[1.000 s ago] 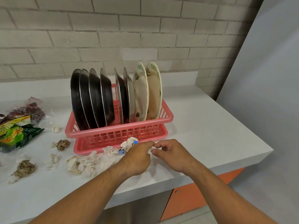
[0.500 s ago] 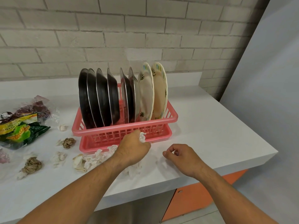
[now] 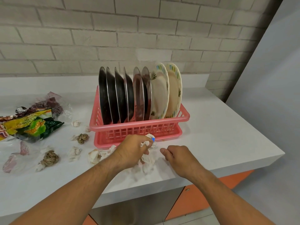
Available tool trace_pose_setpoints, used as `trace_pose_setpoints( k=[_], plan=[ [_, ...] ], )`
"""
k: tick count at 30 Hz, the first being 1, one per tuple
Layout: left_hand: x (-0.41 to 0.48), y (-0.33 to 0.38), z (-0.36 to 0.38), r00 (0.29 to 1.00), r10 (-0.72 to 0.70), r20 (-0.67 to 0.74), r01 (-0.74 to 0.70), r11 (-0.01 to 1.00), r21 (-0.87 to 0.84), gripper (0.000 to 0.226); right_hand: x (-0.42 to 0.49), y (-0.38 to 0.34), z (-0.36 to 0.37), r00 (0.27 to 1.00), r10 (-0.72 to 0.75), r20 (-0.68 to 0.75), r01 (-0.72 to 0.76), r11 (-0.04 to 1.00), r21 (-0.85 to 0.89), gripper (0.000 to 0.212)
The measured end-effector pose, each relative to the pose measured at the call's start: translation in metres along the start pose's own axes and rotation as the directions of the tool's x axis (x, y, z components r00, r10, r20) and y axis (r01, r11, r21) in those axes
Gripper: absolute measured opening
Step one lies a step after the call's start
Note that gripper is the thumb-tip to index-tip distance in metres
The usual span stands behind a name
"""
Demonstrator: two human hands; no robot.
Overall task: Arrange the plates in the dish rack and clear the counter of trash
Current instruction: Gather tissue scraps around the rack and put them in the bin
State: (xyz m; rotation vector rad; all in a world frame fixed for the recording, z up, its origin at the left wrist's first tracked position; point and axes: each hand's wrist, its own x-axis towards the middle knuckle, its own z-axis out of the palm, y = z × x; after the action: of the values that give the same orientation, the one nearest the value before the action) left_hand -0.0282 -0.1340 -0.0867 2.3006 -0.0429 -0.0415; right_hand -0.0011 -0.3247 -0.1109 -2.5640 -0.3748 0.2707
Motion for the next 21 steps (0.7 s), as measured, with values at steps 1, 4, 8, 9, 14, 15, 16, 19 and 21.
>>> trace_pose_setpoints(
  k=[1, 4, 8, 9, 14, 15, 16, 19, 21],
  plan=[
    [-0.002, -0.001, -0.001, 1.000, 0.002, -0.006, -0.003, 1.000, -0.027, 0.017, -0.002, -0.006, 0.003, 1.000, -0.013, -0.012, 0.012, 0.999, -0.037, 0.048],
    [-0.007, -0.006, -0.005, 0.998, 0.034, -0.060, -0.030, 0.998, 0.059, 0.037, -0.010, -0.019, 0.012, 1.000, -0.017, -0.009, 0.016, 0.995, -0.097, 0.048],
    [-0.017, -0.016, -0.008, 0.999, 0.038, -0.002, -0.037, 0.986, 0.164, 0.044, -0.021, -0.023, 0.026, 1.000, 0.025, 0.000, -0.025, 0.994, -0.111, 0.046],
    [-0.020, -0.020, -0.008, 0.998, 0.039, 0.040, -0.047, 0.979, 0.200, 0.031, -0.024, -0.023, 0.030, 0.999, 0.041, -0.011, -0.042, 0.994, -0.100, 0.046],
    [-0.022, -0.037, -0.006, 0.996, 0.090, 0.029, -0.094, 0.971, 0.221, 0.033, -0.031, -0.023, 0.040, 0.993, 0.090, -0.074, -0.094, 0.994, -0.053, 0.047],
    [-0.022, -0.039, -0.006, 0.996, 0.085, -0.002, -0.083, 0.977, 0.196, 0.036, -0.032, -0.022, 0.041, 0.993, 0.091, -0.081, -0.095, 0.994, -0.052, 0.047],
    [-0.021, -0.040, -0.006, 0.997, 0.078, -0.015, -0.075, 0.983, 0.167, 0.037, -0.033, -0.022, 0.042, 0.992, 0.093, -0.084, -0.097, 0.994, -0.051, 0.047],
    [-0.023, -0.040, -0.005, 0.997, 0.073, -0.019, -0.071, 0.993, 0.098, 0.034, -0.035, -0.019, 0.043, 0.992, 0.096, -0.081, -0.100, 0.994, -0.047, 0.048],
    [-0.021, -0.040, -0.003, 0.993, 0.094, -0.070, -0.086, 0.990, 0.112, 0.018, -0.036, -0.019, 0.041, 0.992, 0.093, -0.089, -0.096, 0.995, -0.035, 0.048]
  ],
)
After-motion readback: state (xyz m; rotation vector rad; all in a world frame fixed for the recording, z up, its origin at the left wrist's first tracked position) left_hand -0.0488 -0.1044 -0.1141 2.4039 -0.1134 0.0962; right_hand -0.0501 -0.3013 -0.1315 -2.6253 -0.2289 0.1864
